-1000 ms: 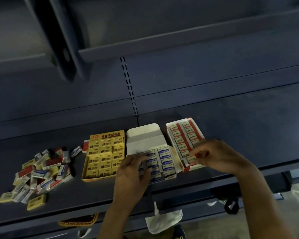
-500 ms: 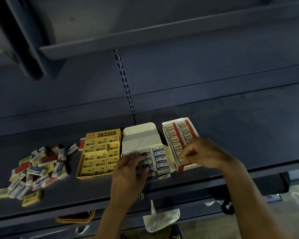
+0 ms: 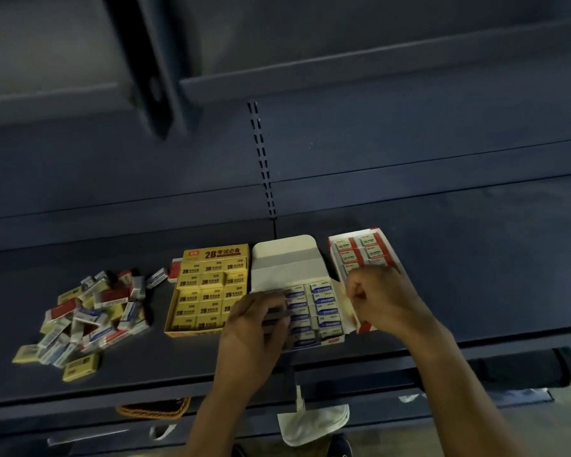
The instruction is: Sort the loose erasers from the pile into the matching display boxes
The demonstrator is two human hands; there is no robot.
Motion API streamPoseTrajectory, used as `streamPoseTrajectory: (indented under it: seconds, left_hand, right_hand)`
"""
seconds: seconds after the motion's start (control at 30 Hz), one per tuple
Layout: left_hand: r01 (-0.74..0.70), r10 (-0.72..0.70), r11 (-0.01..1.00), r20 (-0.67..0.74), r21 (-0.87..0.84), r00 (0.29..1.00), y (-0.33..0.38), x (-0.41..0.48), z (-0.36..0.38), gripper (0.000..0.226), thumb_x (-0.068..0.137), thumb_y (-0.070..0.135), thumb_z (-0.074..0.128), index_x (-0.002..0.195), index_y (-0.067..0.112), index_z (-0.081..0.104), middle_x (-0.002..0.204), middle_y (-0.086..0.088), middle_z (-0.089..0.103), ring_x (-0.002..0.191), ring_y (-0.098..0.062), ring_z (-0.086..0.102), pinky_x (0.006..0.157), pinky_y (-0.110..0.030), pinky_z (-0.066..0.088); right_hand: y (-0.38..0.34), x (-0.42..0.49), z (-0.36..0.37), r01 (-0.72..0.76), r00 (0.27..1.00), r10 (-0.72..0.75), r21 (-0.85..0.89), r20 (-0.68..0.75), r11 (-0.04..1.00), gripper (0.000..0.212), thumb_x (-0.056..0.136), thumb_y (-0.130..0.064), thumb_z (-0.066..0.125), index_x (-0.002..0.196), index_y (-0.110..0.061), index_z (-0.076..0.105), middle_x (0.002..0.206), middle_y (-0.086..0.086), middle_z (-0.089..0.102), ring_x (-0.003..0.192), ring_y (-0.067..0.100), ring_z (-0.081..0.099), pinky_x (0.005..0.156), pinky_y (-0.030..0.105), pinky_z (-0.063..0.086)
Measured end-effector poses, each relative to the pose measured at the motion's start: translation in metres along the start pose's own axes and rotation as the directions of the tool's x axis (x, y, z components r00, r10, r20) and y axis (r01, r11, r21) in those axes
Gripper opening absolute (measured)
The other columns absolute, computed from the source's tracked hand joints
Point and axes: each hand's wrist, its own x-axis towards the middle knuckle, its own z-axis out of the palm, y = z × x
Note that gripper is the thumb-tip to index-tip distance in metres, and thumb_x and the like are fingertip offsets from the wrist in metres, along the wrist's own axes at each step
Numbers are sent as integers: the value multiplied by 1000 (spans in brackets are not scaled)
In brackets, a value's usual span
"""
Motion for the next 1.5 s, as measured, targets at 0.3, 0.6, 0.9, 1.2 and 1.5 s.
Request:
streamPoseTrajectory:
  seconds: [0.3,0.6,0.9,1.2,1.5]
  left_hand:
    - [109,-99,988,-98,107,990,-54,-24,-51,22,81,22,69,103,23,64,108,4,62,92,-16,61,68,-29,54]
    - [281,-245,937,-181,208,952,-110,-50,-100,30,76,15,74,105,16,67,105,-3,64,94,-26,59,70,-36,52]
    - [459,-344,835,-365,302,865,-145,-57,-125,37,70,7,77,105,9,68,102,-11,65,89,-37,57,68,-42,50]
    - [510,-415,810,-332,289,847,-169,-52,-134,38,75,6,74,111,13,68,101,-9,64,88,-35,56,68,-40,49]
    - [483,-395,834,-323,267,860,-173,-42,-134,28,70,-3,74,95,8,70,91,-11,58,70,-30,58,56,-27,39]
  right_hand:
    - [-80,27,25,95,995,-89,171,-40,981,17,87,-22,62,104,-24,62,101,-7,66,84,3,59,76,19,49]
    - [-180,41,81,296,943,-316,171,104,940,18,89,-22,59,106,-25,63,112,-8,60,106,11,54,84,30,48]
    - [-241,67,116,450,883,-455,71,113,890,32,92,-15,52,123,-22,57,121,-5,54,116,14,44,93,27,40]
    - [-266,98,140,543,832,-539,4,133,840,42,85,-1,54,121,-21,58,123,-6,51,116,15,39,95,28,38]
    - [-262,94,143,552,829,-549,4,106,834,34,88,-15,60,120,-22,60,116,-4,50,113,16,36,92,27,36]
